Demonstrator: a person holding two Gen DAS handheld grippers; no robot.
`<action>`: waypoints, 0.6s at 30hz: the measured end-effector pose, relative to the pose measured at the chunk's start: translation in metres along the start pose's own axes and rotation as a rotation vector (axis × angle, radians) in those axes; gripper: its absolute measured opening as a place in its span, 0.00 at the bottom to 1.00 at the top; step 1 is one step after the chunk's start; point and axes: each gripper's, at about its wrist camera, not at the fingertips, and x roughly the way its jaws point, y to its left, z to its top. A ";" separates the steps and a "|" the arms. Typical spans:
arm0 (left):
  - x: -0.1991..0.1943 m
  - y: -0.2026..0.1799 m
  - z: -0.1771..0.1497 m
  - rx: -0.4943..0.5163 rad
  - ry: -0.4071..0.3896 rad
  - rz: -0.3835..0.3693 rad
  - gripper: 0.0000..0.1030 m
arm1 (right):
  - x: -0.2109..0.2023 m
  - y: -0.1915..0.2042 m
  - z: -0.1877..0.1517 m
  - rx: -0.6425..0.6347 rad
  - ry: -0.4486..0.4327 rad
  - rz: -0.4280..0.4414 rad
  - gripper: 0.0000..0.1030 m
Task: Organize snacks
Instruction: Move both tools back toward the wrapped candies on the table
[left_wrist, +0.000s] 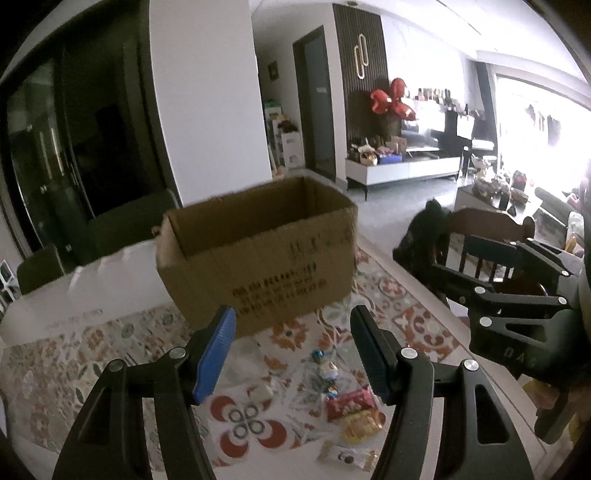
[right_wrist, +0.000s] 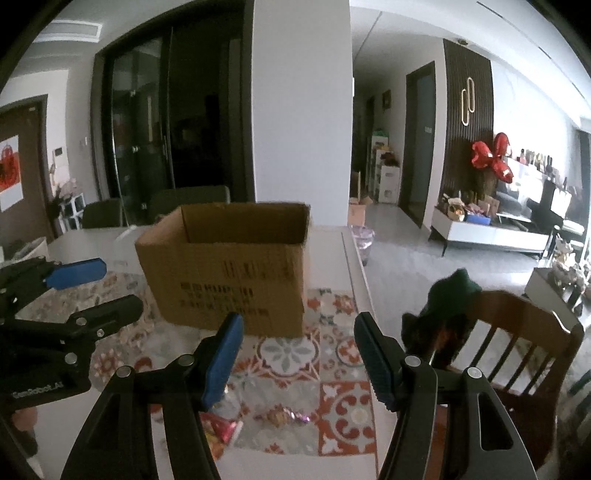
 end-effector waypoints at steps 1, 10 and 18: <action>0.003 0.000 -0.003 0.002 0.009 -0.002 0.62 | 0.001 -0.001 -0.003 0.001 0.010 0.002 0.61; 0.022 -0.009 -0.030 0.016 0.098 -0.020 0.62 | 0.017 -0.002 -0.034 -0.033 0.111 0.023 0.61; 0.044 -0.015 -0.045 0.023 0.163 -0.033 0.62 | 0.037 -0.002 -0.054 -0.064 0.201 0.054 0.61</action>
